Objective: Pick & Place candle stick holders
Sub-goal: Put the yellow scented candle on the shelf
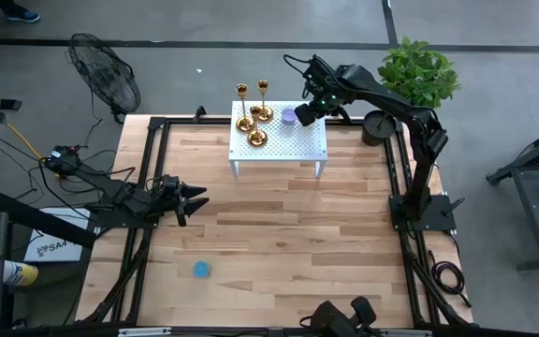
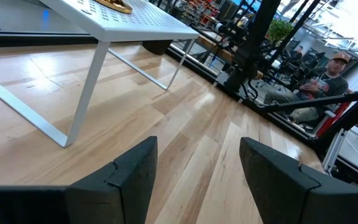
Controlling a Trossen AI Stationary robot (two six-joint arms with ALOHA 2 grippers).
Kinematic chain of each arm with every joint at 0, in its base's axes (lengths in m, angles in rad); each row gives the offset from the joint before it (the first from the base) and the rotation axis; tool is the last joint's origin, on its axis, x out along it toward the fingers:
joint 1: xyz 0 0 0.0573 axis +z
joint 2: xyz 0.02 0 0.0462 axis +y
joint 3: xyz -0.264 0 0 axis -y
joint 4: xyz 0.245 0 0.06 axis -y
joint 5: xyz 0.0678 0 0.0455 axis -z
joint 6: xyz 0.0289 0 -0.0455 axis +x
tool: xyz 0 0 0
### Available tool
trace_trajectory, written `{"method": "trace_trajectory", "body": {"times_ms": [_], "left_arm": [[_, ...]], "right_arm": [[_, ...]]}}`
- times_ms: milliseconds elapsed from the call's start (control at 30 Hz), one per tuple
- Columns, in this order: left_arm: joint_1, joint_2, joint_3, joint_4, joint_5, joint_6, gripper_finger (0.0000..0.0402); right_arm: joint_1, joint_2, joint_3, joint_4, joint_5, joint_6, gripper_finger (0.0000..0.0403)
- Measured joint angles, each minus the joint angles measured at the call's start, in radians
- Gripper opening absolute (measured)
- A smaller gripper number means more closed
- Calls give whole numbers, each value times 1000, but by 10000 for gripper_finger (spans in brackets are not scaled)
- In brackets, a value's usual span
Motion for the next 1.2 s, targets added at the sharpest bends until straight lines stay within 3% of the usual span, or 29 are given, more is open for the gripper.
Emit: {"method": "trace_trajectory", "body": {"times_ms": [733,1200], "left_arm": [[0,0,0,0,0,0,225],[0,0,0,0,0,0,225]], "right_arm": [[0,0,0,-11,3,-44,1],[0,0,0,17,3,-30,34]]}}
